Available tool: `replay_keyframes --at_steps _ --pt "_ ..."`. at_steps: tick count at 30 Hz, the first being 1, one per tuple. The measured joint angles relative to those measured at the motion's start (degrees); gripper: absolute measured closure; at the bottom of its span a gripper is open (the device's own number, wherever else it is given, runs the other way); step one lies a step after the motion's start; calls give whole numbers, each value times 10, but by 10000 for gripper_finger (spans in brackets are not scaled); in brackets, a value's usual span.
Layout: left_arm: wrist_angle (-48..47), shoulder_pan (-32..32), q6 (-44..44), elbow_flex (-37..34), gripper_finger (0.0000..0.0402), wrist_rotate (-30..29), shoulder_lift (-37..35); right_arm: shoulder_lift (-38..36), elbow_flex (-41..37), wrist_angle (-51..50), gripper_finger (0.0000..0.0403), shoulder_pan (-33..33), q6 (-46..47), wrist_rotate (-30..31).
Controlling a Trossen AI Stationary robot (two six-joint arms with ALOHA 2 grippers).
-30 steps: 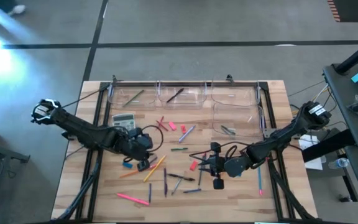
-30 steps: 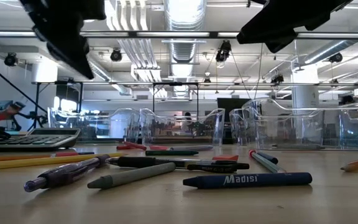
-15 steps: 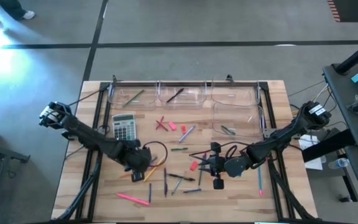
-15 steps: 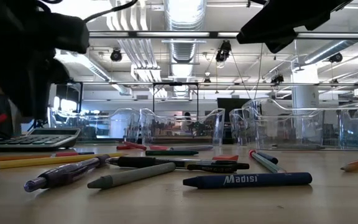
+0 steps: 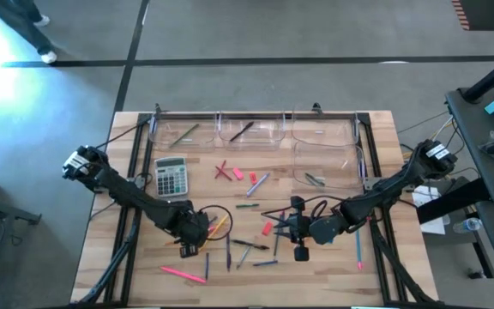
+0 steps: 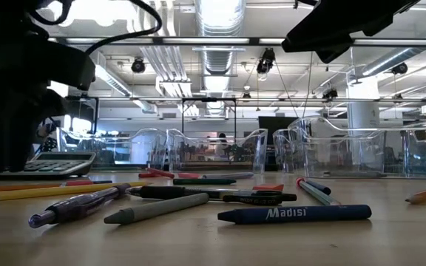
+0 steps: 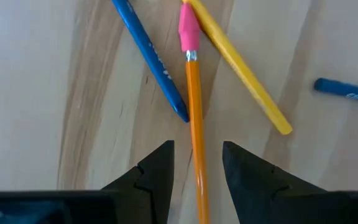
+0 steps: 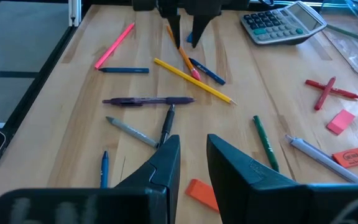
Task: Sort crayons/erasers/pens/pencils in bins
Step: Put the orange pencil into the top right transparent bin
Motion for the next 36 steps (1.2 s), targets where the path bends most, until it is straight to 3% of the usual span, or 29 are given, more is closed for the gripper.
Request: replay_keyframes --at_steps 27,36 --pt "18 -44 -78 -6 280 -9 51 0 0 -6 330 0 0 0" --pt "21 -45 -135 -6 344 -1 51 0 0 -11 330 0 5 0"
